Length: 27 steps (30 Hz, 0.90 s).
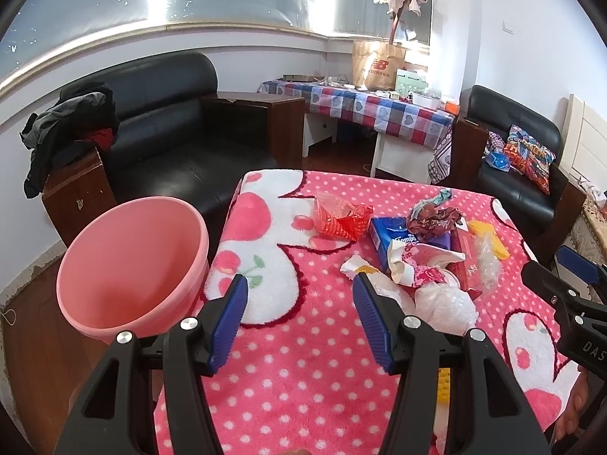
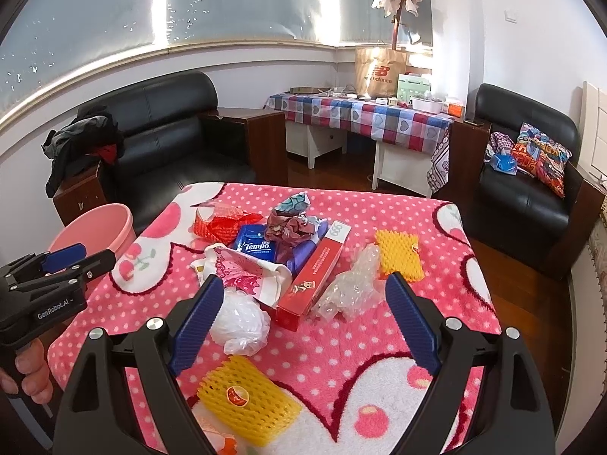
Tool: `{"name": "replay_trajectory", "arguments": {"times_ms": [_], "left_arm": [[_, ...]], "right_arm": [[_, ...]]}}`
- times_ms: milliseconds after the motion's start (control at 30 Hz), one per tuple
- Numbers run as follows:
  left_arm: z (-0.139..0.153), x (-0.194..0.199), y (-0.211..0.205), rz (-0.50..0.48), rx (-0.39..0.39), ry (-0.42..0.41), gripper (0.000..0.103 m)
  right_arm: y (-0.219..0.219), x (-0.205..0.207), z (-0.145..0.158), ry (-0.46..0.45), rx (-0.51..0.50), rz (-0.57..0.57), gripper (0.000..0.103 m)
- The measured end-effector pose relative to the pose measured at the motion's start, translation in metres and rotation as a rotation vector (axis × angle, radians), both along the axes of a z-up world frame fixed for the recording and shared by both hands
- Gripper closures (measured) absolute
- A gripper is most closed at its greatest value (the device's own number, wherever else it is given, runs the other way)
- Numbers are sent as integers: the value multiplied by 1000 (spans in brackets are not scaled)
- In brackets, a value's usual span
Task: Collect trash
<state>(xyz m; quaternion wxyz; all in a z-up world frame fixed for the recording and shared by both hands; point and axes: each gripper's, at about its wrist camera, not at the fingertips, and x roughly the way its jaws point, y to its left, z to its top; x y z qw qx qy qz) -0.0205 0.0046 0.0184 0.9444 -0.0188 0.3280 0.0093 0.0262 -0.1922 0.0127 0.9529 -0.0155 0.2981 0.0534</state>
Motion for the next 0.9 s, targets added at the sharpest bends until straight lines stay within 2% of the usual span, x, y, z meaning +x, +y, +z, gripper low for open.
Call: {"name": "replay_trajectory", "arguments": {"times_ms": [900], "left_arm": [[3,-6,2,1,-2,-11,46]], "right_arm": [[4,-12,9,-33,-4,7,15]]}}
